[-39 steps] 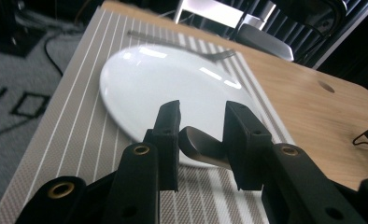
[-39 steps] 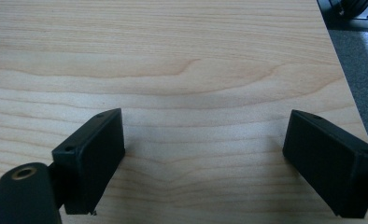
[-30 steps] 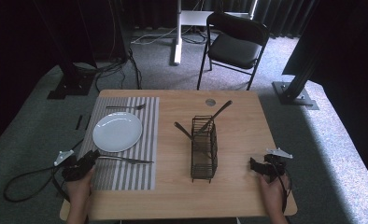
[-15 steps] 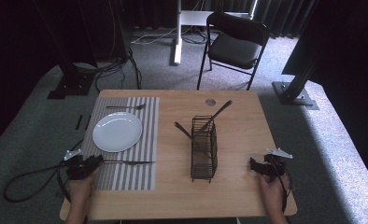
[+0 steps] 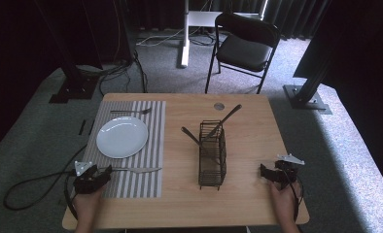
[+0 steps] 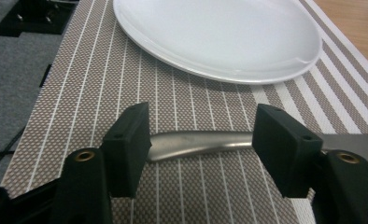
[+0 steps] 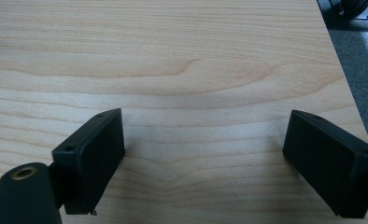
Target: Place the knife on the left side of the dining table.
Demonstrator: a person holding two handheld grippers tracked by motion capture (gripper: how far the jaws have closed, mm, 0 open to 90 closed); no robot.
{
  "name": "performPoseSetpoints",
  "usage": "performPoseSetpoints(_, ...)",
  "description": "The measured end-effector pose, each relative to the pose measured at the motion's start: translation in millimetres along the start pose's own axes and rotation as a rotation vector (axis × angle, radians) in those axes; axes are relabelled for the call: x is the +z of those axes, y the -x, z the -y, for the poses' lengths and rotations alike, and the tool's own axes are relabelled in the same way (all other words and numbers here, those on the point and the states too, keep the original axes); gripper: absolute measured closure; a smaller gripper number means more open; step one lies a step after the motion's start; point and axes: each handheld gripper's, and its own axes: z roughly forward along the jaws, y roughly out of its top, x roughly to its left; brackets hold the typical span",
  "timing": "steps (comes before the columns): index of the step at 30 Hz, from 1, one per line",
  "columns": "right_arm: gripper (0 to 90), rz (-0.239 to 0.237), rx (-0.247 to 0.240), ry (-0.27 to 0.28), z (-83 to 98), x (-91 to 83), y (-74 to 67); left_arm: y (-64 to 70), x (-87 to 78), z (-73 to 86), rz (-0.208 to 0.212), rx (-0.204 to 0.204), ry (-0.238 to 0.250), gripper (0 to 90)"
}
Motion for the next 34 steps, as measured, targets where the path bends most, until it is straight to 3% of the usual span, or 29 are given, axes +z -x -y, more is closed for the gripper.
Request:
performPoseSetpoints(4,12.1,0.0,0.0,0.0,0.0,0.0,0.0,2.4,-9.1,5.2,-0.004,0.014,0.012,32.5)
performPoseSetpoints(10,12.1,0.0,0.0,0.0,0.0,0.0,0.0,-2.3,-17.5,13.9,0.036,0.01,-0.003,27.0)
performPoseSetpoints(13,12.1,0.0,0.0,0.0,0.0,0.0,0.0,-6.2,-21.3,16.9,0.077,-0.009,0.009,18.6)
performPoseSetpoints(16,12.1,0.0,0.0,0.0,0.0,0.0,0.0,-8.5,-26.4,17.6,0.083,-0.003,0.024,16.0)
performPoseSetpoints(17,12.1,0.0,0.0,0.0,0.0,0.0,0.0,-8.6,-27.1,17.1,0.083,0.005,0.013,11.5)
performPoseSetpoints(21,12.1,0.0,0.0,0.0,0.0,0.0,0.0,-7.3,-28.8,16.7,0.068,0.041,-0.008,8.8)
performPoseSetpoints(23,12.1,0.0,0.0,0.0,0.0,0.0,0.0,-7.1,-26.9,16.0,0.058,0.043,-0.035,0.0)
performPoseSetpoints(29,12.1,0.0,0.0,0.0,0.0,0.0,0.0,-5.7,-27.7,15.7,0.005,0.065,-0.025,0.0)
performPoseSetpoints(34,12.1,0.0,0.0,0.0,-0.1,0.0,0.0,-6.4,-26.6,16.6,0.002,0.07,-0.021,0.0)
